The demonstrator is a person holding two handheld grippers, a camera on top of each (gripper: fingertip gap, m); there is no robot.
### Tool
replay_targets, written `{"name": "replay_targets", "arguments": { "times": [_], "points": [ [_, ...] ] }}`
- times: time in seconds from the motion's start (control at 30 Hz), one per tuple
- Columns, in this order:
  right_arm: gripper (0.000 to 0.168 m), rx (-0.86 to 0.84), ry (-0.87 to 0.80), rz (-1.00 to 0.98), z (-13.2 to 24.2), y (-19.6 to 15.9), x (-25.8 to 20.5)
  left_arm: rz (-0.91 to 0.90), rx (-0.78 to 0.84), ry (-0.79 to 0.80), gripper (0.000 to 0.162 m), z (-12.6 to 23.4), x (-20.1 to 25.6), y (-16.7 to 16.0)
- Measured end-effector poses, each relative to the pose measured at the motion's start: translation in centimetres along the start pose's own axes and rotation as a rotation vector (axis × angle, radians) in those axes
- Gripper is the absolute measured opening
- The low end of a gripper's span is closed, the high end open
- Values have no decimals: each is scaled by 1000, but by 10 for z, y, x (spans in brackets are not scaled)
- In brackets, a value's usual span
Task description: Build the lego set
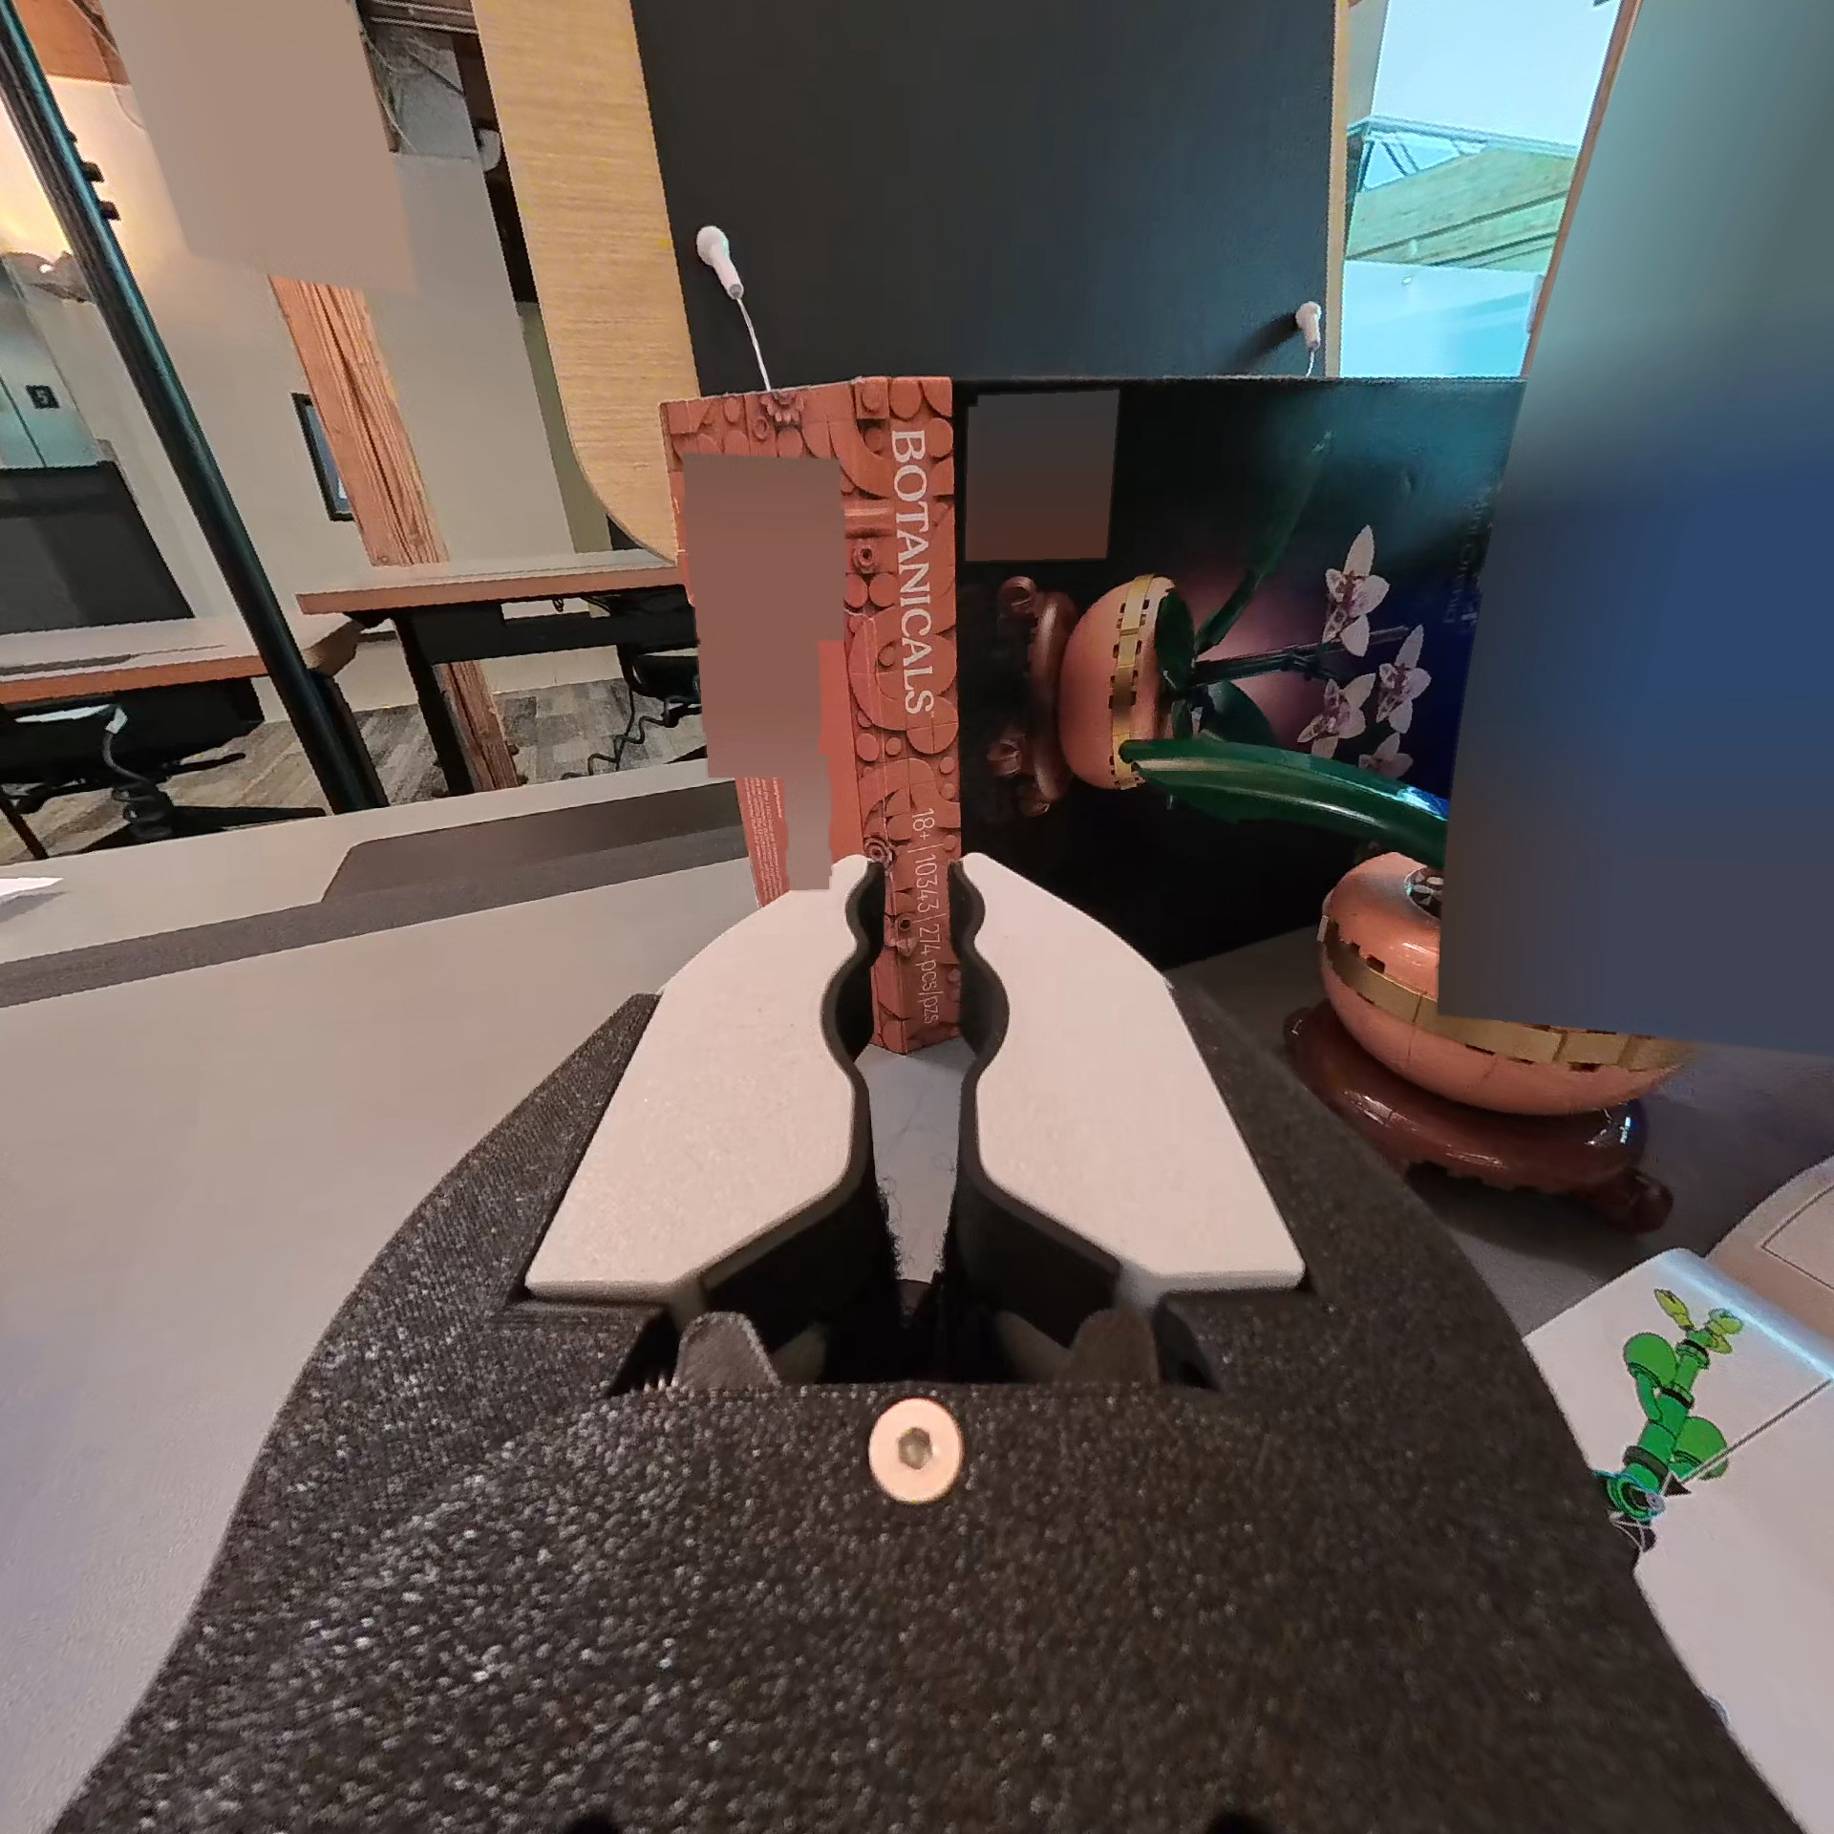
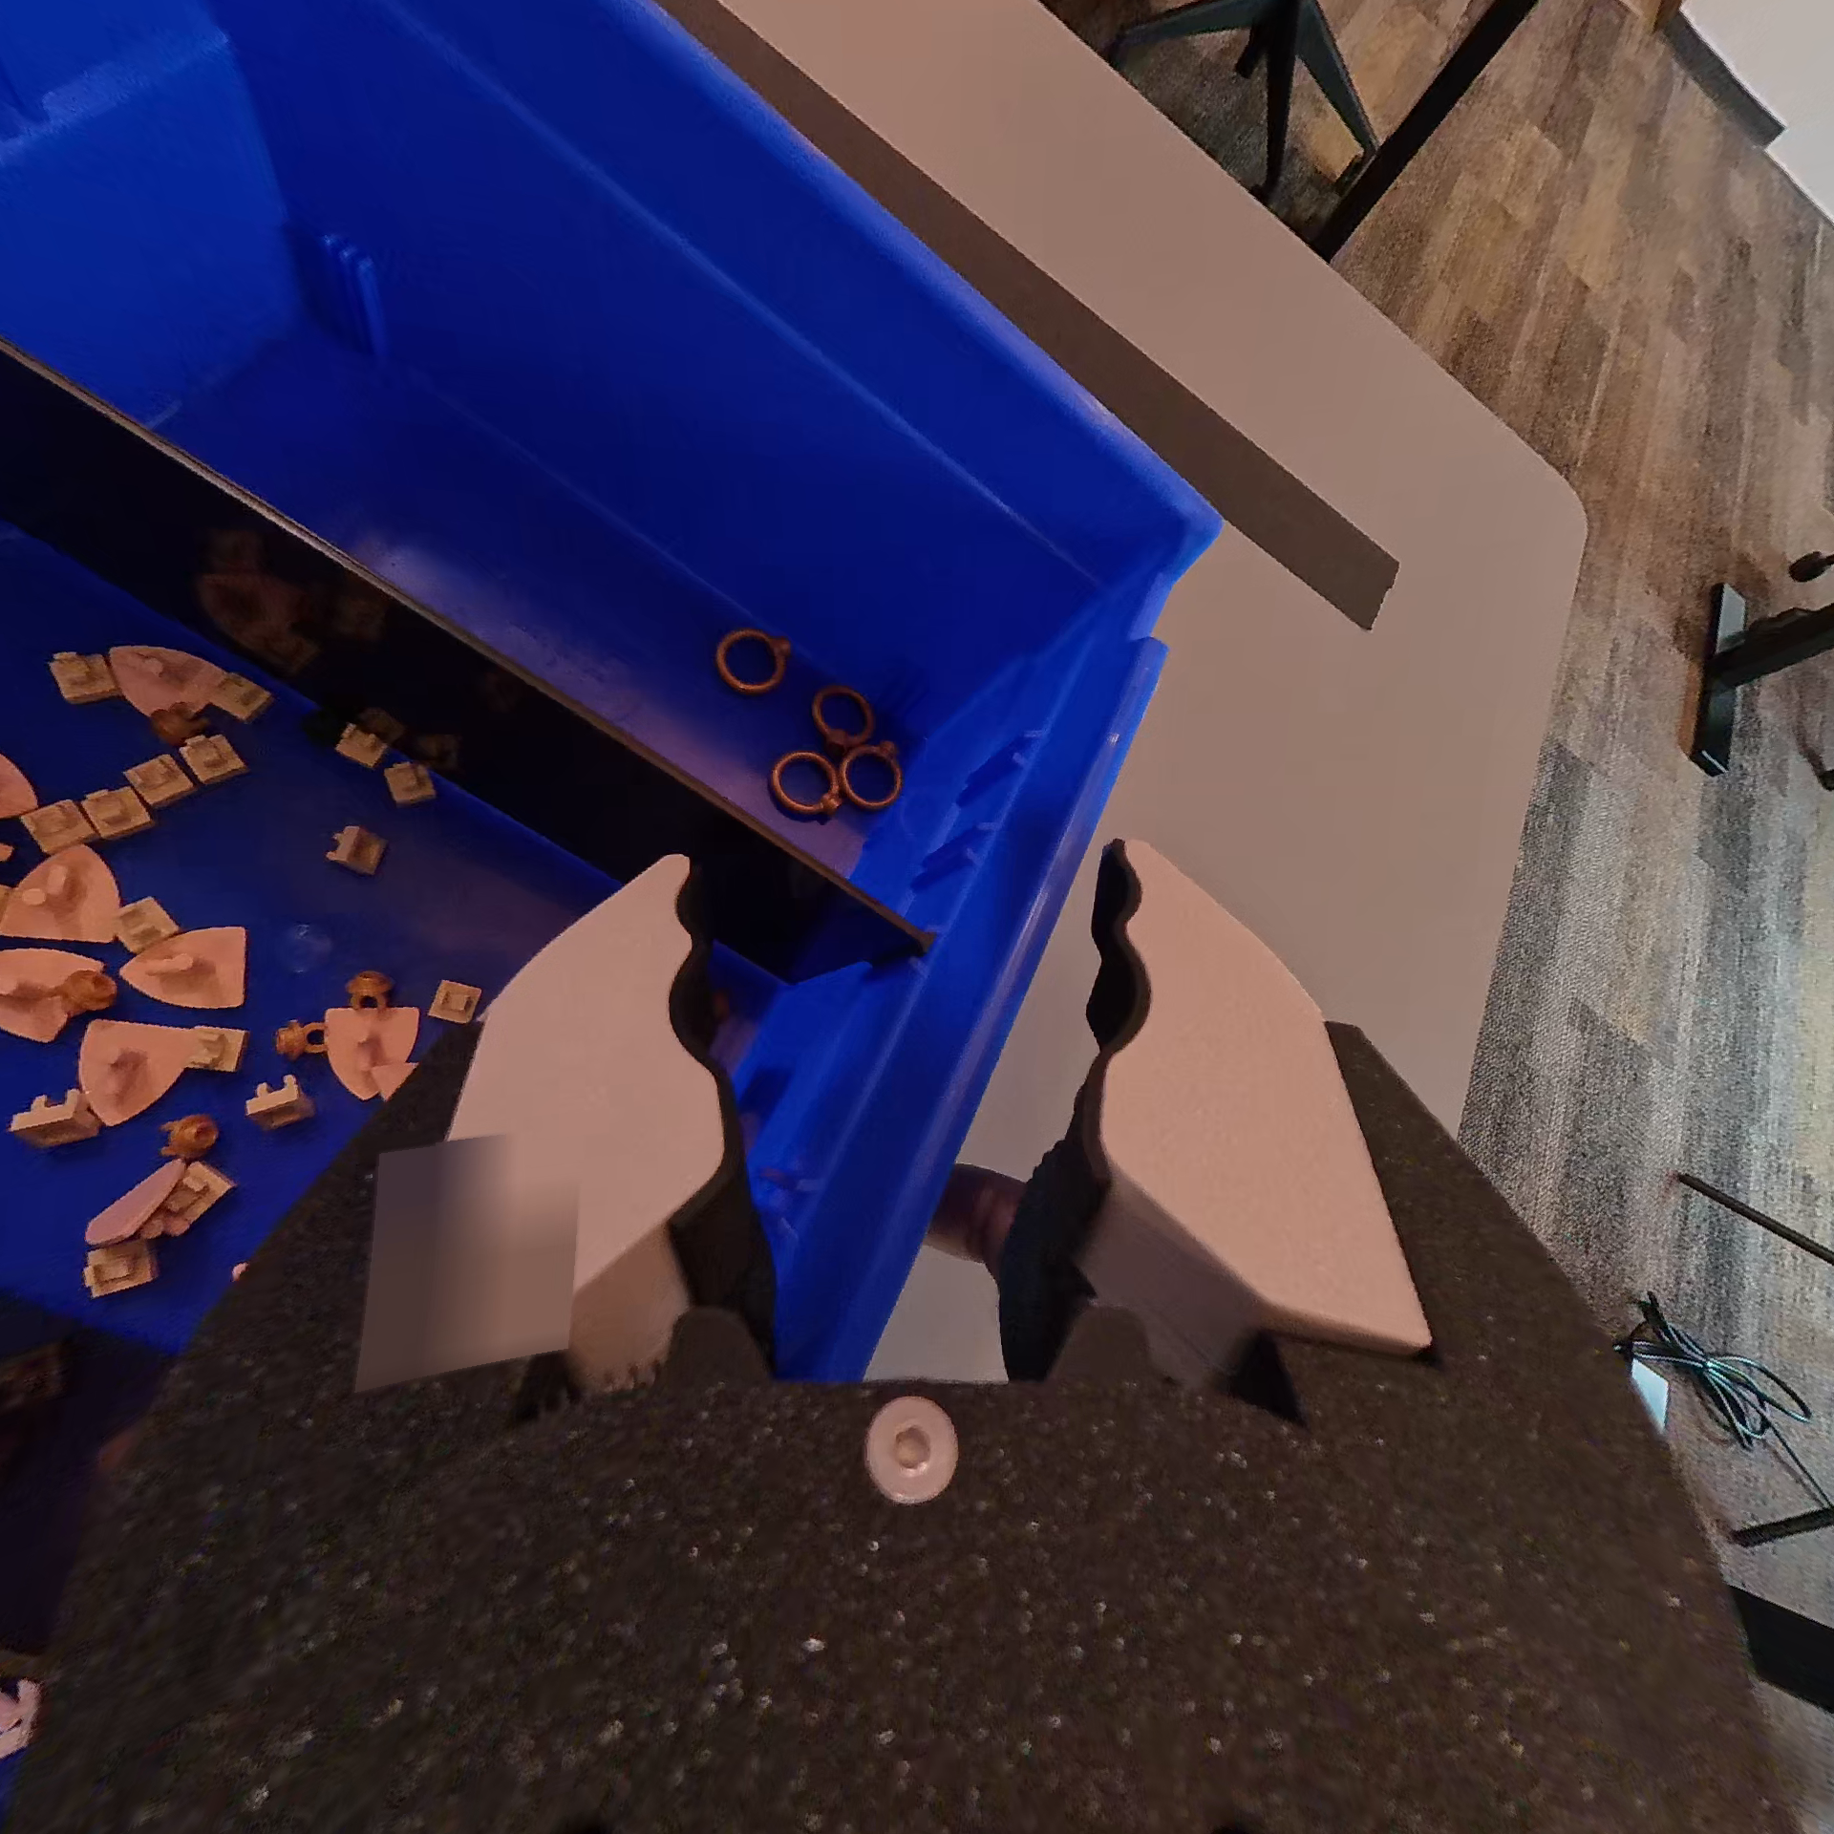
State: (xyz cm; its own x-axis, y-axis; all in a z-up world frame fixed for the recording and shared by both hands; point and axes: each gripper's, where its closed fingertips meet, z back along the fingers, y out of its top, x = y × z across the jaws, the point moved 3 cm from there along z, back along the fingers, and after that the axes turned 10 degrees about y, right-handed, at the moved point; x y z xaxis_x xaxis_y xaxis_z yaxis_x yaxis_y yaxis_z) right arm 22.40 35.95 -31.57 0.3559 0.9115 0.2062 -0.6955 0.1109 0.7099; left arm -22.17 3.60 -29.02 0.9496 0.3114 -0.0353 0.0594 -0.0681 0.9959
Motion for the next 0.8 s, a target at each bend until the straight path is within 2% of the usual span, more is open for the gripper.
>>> {"name": "replay_targets", "arguments": {
  "times": [0.27, 0.47, 0.67, 0.8],
  "points": [
    [84, 13, -60, 68, 2, 2, 2, 14, -10, 9, 8, -1, -2, -1],
    [84, 10, -57, 50, 1, 1, 3, 5, -11, 6, 10, -2, -1, -1],
    [86, 30, -59, 53, 1, 2, 3, -55, -57, -39, 25, -5, 9, -6],
    [86, 28, -60, 51, 1, 2, 3, -108, -79, -61, 27, -7, 16, -9]
  ]
}}
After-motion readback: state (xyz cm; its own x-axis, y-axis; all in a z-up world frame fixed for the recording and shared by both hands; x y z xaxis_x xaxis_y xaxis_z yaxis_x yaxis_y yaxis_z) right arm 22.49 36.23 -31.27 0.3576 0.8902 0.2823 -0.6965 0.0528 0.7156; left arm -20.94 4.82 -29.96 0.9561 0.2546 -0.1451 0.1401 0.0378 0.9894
